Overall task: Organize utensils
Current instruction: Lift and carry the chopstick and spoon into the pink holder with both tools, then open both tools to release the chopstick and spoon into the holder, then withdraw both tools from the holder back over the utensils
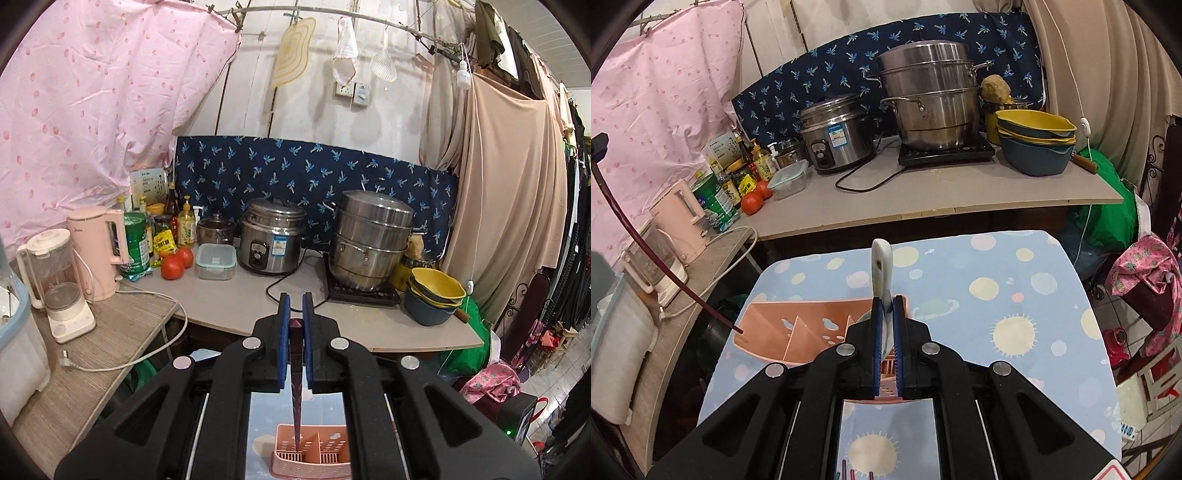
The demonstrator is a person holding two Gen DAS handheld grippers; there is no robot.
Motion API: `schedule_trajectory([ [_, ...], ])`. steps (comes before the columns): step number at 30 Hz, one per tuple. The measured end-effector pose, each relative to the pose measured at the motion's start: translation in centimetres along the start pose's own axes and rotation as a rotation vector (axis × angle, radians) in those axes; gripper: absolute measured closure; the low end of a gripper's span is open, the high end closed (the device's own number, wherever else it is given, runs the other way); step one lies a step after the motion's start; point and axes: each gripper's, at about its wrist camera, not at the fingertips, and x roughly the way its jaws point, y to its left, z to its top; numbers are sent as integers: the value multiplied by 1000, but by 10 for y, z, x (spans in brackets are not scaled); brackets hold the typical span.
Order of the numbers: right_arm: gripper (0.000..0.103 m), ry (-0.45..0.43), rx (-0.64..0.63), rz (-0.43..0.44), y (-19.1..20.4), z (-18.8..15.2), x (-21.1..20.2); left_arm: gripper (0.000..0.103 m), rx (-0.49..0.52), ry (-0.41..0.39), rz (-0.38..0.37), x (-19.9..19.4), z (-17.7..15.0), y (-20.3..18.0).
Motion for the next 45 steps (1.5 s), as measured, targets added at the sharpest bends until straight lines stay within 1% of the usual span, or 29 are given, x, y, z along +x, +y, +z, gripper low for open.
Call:
schedule_trajectory([
  [8,97,48,-10,-24,-5,-11,29,96,-2,102,11,43,-38,3],
  [13,97,69,-11,-25,-6,-15,39,96,-11,140,19,59,-53,6],
  [15,96,60,-10,-28,-6,-16,38,96,-13,152,23,62,-57,8],
  [17,92,41,-15,-46,-6,-17,34,95,-17,158,28,61,-60,10],
  [19,84,24,-11,-49,-6,-16,28,87,-18,170,45,60,-63,10],
  [20,80,19,-7,-47,-7,-16,25,79,-19,176,55,59,-65,11],
  [21,79,15,-4,-45,-7,-16,21,76,-19,179,60,57,-66,12],
  [25,78,4,-5,-36,-8,-22,1,74,6,195,69,43,-73,14],
  [27,77,1,-7,-32,-7,-29,-12,67,12,205,63,30,-79,15],
  [31,71,16,-9,-8,-6,-53,-40,59,31,224,67,0,-96,20],
  [38,71,86,-22,10,-4,-121,-79,58,33,305,79,-48,-149,33],
  [45,71,177,-64,-20,-1,-197,-101,58,29,424,86,-92,-217,47],
])
